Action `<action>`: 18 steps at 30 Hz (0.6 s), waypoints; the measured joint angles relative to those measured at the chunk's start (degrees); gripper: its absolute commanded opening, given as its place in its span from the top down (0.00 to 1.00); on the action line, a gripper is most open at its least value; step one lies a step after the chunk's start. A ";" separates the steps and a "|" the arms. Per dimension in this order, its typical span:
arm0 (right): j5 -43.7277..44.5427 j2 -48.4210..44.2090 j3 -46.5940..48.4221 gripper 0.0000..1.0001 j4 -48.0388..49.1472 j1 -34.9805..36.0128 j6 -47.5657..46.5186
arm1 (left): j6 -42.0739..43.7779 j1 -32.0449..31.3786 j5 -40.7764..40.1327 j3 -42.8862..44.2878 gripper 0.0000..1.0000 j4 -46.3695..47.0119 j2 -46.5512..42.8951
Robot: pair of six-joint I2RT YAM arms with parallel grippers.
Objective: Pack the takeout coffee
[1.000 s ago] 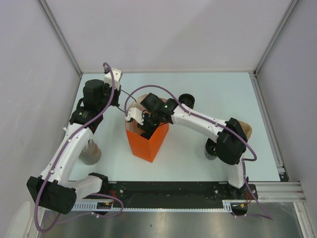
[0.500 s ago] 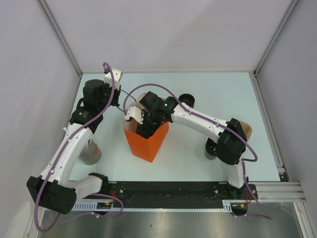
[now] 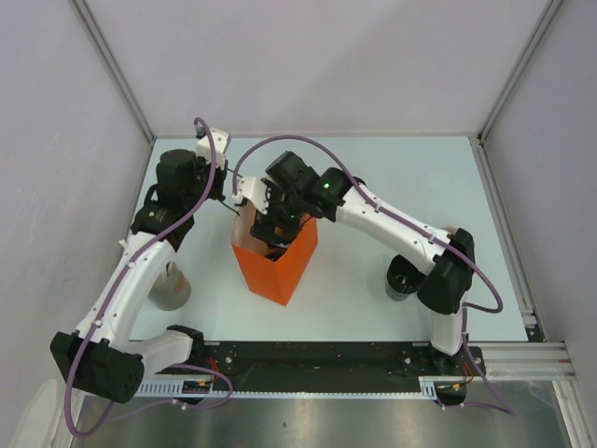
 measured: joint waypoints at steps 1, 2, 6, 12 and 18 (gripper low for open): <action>0.02 -0.55 0.22 0.02 0.09 -0.11 0.11 | 0.00 0.00 0.00 0.00 1.00 0.00 0.00; 0.07 -1.18 0.31 0.02 0.26 -0.24 0.28 | 0.00 0.00 0.00 0.00 1.00 0.00 0.00; 0.13 -4.68 0.46 0.00 1.29 -1.49 0.94 | 0.00 0.00 0.02 0.02 1.00 -0.02 0.04; 0.11 -9.79 1.05 0.00 4.37 -3.93 2.47 | 0.00 0.00 0.02 0.04 1.00 -0.11 0.31; -0.87 -14.40 2.19 0.00 6.97 -8.09 4.83 | 0.02 0.00 0.02 0.37 1.00 -0.59 0.79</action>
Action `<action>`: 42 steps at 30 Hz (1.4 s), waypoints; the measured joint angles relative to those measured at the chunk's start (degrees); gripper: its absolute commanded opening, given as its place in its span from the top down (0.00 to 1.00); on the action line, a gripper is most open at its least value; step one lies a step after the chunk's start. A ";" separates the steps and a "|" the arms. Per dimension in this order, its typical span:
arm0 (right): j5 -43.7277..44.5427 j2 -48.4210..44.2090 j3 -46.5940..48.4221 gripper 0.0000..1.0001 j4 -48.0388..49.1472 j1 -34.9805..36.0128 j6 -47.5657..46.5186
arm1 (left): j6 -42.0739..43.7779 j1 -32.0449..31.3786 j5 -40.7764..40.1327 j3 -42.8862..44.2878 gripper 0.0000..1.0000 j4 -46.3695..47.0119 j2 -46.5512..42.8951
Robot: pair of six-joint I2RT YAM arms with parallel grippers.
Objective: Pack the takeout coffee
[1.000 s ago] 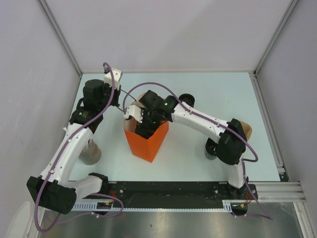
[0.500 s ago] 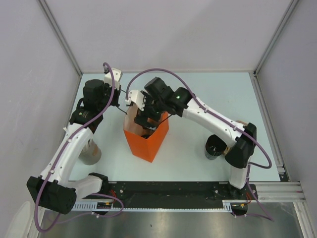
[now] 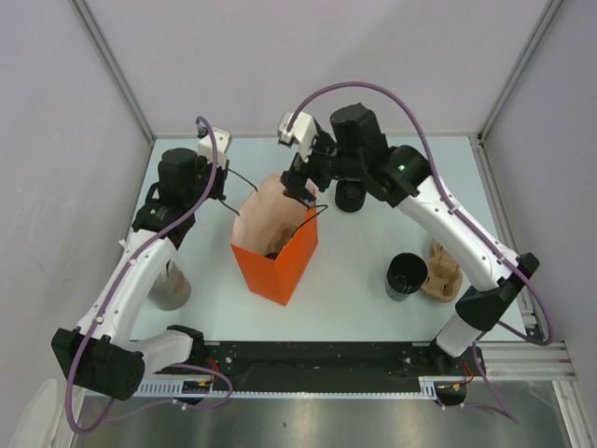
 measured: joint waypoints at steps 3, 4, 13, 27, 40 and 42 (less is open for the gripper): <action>-0.20 -2.08 1.03 0.00 0.09 -2.05 0.22 | 0.02 0.00 0.00 0.50 1.00 -0.24 0.46; -0.20 -2.71 1.20 0.01 0.00 -2.54 -0.04 | 0.02 0.00 0.00 0.63 1.00 -0.31 0.59; -0.83 -15.28 -5.33 0.10 -3.41 -4.22 -9.57 | 0.07 -0.02 0.00 2.40 0.99 -1.31 1.86; -7.69 -19.61 -16.96 0.16 -6.49 -3.74 -17.20 | 1.03 -1.05 -0.33 5.25 1.00 -3.56 4.24; -8.68 -17.64 -16.96 0.30 -6.08 0.83 -17.14 | 3.50 -3.91 -1.95 9.46 1.00 -4.94 8.63; -8.68 -17.66 -16.96 0.30 -6.08 0.83 -17.14 | 3.85 -4.11 -2.27 10.99 1.00 -5.42 9.97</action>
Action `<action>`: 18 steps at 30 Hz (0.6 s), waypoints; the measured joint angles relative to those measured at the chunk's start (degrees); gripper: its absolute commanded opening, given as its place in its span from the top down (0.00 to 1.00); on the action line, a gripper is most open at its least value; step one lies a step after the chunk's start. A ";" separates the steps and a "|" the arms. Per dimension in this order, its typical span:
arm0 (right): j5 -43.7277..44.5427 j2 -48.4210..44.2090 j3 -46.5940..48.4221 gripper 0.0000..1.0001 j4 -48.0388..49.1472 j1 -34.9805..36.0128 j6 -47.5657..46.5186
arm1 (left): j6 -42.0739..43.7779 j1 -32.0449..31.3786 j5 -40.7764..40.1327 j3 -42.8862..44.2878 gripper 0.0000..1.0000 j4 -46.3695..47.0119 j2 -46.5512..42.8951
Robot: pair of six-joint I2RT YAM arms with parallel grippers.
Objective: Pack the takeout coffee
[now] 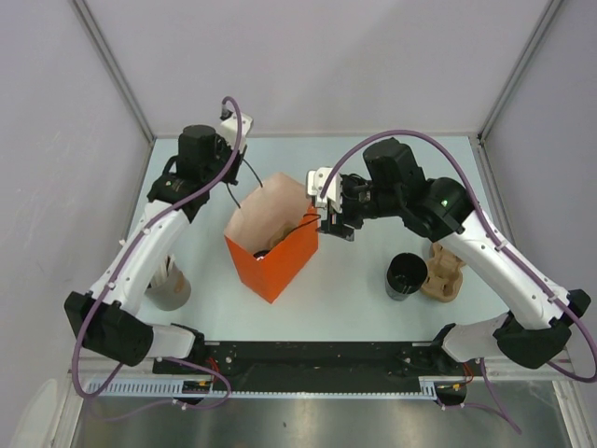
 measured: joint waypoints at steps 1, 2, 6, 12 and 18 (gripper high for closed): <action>0.00 0.00 0.00 0.27 0.00 -0.04 0.02 | 0.33 -0.13 -0.37 1.44 1.00 -0.39 1.05; 0.02 0.00 0.00 0.26 0.00 -0.07 0.02 | 0.68 -0.17 -0.59 2.40 1.00 -0.44 1.77; 0.02 0.00 0.00 0.22 0.00 -0.66 0.20 | 1.62 -0.61 -1.27 7.87 1.00 -1.14 5.55; 0.04 -1.18 -2.03 0.13 1.18 -3.30 0.39 | 3.02 -1.77 -2.27 15.61 1.00 -2.03 11.34; -0.02 -4.55 -7.26 0.07 3.56 -9.18 1.11 | 4.04 -2.62 -2.34 20.02 1.00 -2.19 16.59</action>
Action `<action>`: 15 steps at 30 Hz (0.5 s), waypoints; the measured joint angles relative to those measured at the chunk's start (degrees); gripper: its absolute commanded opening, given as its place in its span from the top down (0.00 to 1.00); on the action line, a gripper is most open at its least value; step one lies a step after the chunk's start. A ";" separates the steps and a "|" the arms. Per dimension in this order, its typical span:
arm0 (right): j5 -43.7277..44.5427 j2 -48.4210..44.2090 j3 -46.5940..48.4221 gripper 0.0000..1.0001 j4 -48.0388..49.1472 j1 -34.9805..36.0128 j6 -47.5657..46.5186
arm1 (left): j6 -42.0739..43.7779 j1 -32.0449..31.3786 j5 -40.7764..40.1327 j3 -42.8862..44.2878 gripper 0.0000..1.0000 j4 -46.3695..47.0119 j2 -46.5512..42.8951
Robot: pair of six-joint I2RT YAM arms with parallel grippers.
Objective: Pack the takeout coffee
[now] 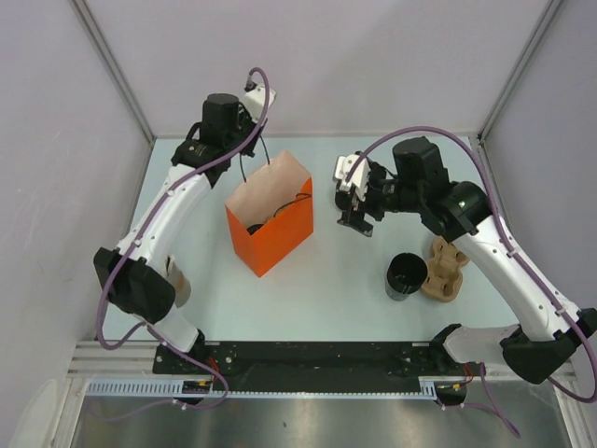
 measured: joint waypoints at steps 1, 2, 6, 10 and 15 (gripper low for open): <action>-0.02 -0.48 -0.63 0.07 0.20 -0.87 0.13 | 0.13 -0.11 -0.04 0.42 1.00 -0.07 0.55; -0.07 -1.07 -1.36 0.07 0.52 -1.90 0.22 | 0.22 -0.20 -0.07 1.01 1.00 -0.09 1.31; -1.42 -2.97 -4.02 0.07 1.99 -5.88 1.18 | 1.11 -0.63 -0.22 4.28 1.00 -0.35 4.07; -3.43 -3.78 -5.68 0.06 2.82 -9.35 2.21 | 1.75 -1.14 -0.55 7.98 0.99 -0.83 6.27; -5.97 -3.78 -7.67 0.06 4.28 -13.11 3.65 | 2.62 -1.84 -0.96 12.24 0.96 -1.36 8.96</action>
